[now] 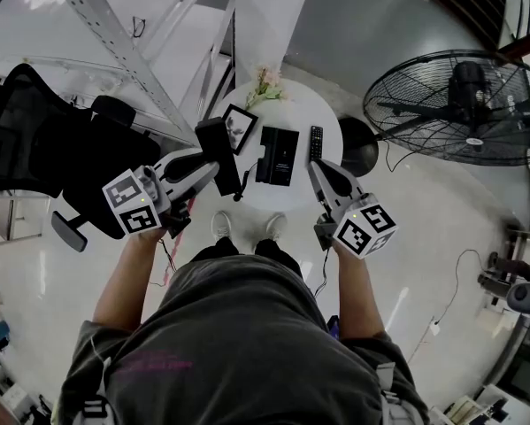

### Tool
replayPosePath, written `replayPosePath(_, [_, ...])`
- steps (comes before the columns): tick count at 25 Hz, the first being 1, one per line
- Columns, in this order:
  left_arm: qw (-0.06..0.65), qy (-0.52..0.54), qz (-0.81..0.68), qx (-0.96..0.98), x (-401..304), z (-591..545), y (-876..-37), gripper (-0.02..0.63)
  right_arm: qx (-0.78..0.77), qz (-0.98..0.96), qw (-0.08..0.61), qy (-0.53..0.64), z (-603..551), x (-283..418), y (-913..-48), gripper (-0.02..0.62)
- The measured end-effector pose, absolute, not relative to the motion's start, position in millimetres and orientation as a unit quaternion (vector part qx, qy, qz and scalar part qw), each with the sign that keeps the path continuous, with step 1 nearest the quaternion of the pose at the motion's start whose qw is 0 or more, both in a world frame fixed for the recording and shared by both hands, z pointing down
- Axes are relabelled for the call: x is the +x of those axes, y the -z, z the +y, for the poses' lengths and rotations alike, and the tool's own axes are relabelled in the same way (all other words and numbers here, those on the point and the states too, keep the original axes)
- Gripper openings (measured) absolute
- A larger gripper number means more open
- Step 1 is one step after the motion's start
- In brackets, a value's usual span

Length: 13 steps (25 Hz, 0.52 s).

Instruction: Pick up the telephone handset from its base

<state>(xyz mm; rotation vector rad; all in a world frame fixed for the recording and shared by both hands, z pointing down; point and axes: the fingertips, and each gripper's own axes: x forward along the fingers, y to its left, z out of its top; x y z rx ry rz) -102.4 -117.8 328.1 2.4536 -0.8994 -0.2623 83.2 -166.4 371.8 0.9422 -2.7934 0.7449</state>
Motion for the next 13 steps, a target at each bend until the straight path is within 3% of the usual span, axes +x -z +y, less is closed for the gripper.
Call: replayPosePath(13, [0.26,0.097,-0.339,0.899,-98.4,-126.0,-335.1,0.078,0.298,-0.92,0.06,-0.248,-175.8,82.1,-379.3,0.02])
